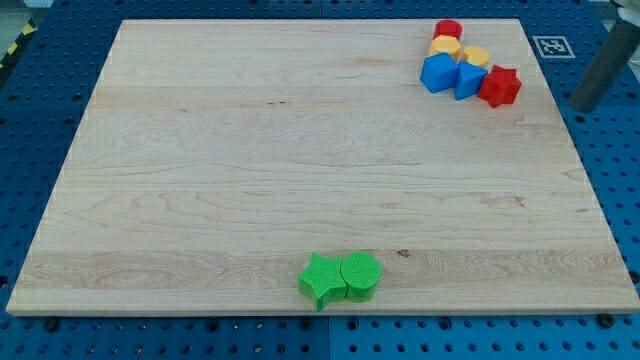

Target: Move red star to the center

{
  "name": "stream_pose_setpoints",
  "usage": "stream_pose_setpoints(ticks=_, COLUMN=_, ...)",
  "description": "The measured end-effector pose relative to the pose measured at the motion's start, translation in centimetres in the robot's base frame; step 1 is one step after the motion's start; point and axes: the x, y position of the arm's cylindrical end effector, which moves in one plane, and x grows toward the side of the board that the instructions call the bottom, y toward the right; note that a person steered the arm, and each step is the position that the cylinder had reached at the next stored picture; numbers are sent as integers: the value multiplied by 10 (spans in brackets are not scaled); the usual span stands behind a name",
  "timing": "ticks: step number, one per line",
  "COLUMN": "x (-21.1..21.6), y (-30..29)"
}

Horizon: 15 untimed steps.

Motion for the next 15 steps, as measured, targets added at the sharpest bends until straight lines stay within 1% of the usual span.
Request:
stream_pose_setpoints(ticks=1, x=-10, y=-24)
stream_pose_setpoints(ticks=2, x=-10, y=-30)
stream_pose_setpoints(ticks=4, x=-41, y=-55)
stream_pose_setpoints(ticks=5, x=-41, y=-93)
stream_pose_setpoints(ticks=6, x=-27, y=-97)
stream_pose_setpoints(ticks=7, x=1, y=-92)
stream_pose_setpoints(ticks=9, x=17, y=-68)
stream_pose_setpoints(ticks=10, x=39, y=-71)
stream_pose_setpoints(ticks=12, x=47, y=-77)
stream_pose_setpoints(ticks=13, x=48, y=-90)
stream_pose_setpoints(ticks=14, x=32, y=-90)
stream_pose_setpoints(ticks=15, x=17, y=-76)
